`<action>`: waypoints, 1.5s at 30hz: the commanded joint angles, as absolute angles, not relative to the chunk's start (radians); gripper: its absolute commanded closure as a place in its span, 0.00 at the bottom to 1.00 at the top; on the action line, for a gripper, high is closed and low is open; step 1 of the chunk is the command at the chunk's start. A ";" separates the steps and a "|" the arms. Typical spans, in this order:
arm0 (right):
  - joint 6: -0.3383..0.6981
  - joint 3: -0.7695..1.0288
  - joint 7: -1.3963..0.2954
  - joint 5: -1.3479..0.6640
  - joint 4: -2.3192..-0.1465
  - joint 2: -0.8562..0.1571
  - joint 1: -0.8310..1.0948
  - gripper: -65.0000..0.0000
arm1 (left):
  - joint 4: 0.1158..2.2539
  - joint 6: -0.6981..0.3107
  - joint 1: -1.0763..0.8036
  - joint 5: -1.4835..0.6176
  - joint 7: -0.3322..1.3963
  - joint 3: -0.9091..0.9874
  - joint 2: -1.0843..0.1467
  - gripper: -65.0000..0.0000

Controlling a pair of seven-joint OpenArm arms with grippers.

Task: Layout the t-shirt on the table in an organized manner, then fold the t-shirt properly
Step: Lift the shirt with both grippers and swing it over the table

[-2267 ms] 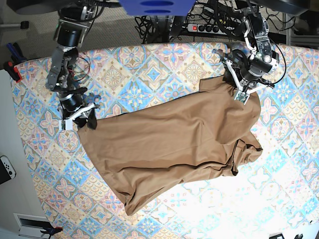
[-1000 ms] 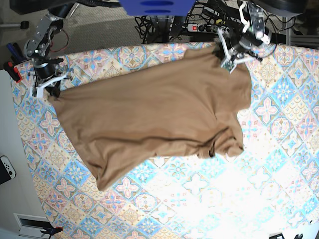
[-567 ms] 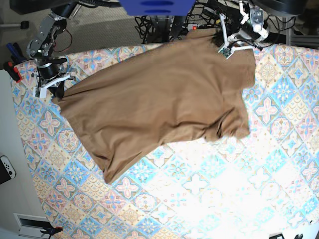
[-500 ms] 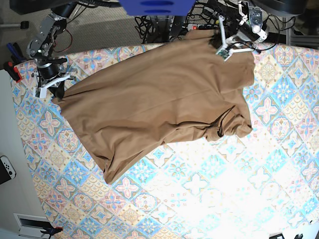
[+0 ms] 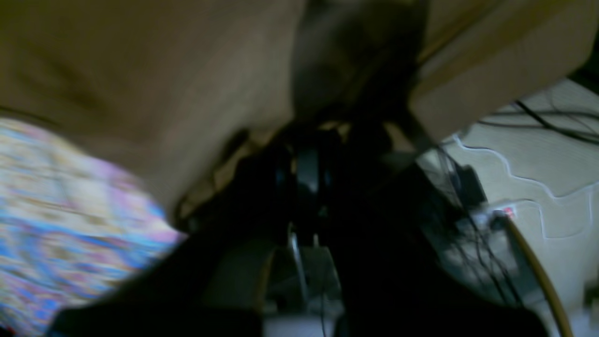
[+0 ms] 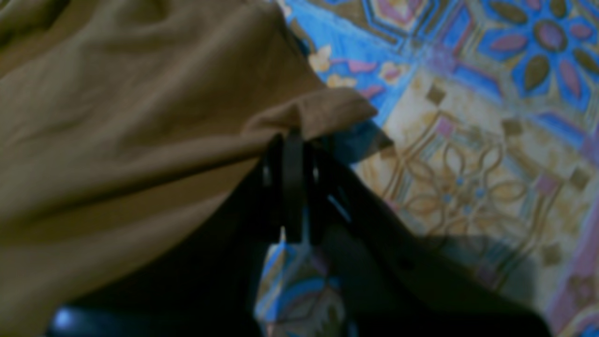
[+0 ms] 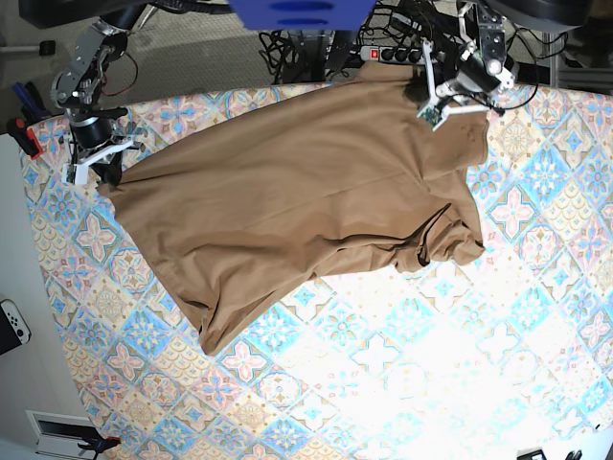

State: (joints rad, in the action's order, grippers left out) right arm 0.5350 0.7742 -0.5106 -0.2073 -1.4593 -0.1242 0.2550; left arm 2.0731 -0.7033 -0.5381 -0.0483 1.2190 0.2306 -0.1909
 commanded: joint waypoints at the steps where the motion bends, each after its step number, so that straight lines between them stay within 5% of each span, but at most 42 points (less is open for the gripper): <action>1: 0.533 0.782 -0.473 -0.229 -1.508 -0.143 0.245 1.00 | 2.097 -0.698 -0.506 -0.039 1.218 0.252 -0.196 1.00; 8: 0.533 0.773 -0.552 -0.229 -1.596 -0.143 0.232 1.00 | 2.092 -0.698 -0.140 -0.033 1.396 0.400 -0.125 1.00; 17: 0.533 0.693 -0.803 -0.226 -1.593 -0.203 -0.163 1.00 | 2.020 -0.698 0.403 0.082 1.396 0.387 -0.120 1.00; 33: 0.533 0.544 -0.848 -0.012 -1.231 -0.239 -0.766 1.00 | 1.247 -0.698 1.279 0.328 1.386 0.294 -0.096 1.00; 39: 0.496 0.541 -0.820 -0.010 -1.221 -0.239 -0.881 1.00 | 1.211 -0.698 1.309 0.328 1.396 0.294 -0.096 1.00; 45: 0.489 0.544 -0.875 -0.012 -1.345 -0.242 -0.878 1.00 | 1.472 -0.698 1.308 0.326 1.396 0.292 -0.142 1.00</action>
